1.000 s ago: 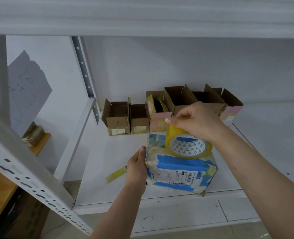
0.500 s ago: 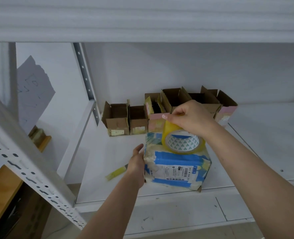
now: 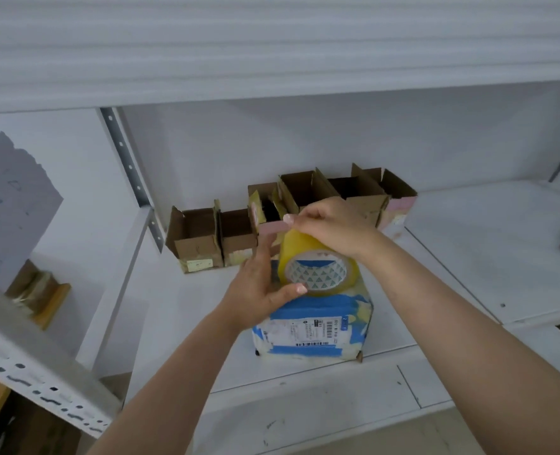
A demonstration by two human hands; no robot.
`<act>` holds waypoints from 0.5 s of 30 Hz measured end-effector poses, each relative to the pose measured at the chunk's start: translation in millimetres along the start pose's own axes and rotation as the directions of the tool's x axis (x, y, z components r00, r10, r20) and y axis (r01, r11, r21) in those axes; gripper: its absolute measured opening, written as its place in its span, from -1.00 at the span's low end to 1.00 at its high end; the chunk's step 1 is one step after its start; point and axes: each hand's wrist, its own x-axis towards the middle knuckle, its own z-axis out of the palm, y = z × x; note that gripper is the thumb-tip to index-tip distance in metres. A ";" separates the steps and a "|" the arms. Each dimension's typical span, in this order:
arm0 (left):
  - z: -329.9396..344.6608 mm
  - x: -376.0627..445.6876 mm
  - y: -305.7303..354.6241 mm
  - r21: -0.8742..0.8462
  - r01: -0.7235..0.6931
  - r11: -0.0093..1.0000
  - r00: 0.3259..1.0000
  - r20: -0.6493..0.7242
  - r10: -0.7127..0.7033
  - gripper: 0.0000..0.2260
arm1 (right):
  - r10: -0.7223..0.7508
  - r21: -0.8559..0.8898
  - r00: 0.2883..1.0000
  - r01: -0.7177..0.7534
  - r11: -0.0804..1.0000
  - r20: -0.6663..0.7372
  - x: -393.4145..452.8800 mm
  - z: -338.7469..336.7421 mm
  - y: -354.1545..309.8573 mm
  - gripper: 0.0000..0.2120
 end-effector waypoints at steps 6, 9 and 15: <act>-3.2 7.6 -6.5 0.384 0.080 0.920 0.989 0.082 -0.120 -0.02 | 0.264 0.482 0.950 -0.311 0.819 0.164 -15.6 -6.9 44.1 -0.22; -4.0 10.6 -7.5 0.430 0.105 0.897 0.977 0.126 -0.175 0.04 | 0.219 0.642 0.955 -0.298 0.707 0.202 -23.0 -7.1 57.5 -0.35; -6.1 19.9 -10.6 0.522 0.067 0.850 0.969 0.170 -0.180 -0.06 | 0.167 0.444 0.984 -0.180 0.878 0.068 -23.7 -24.0 36.9 -0.52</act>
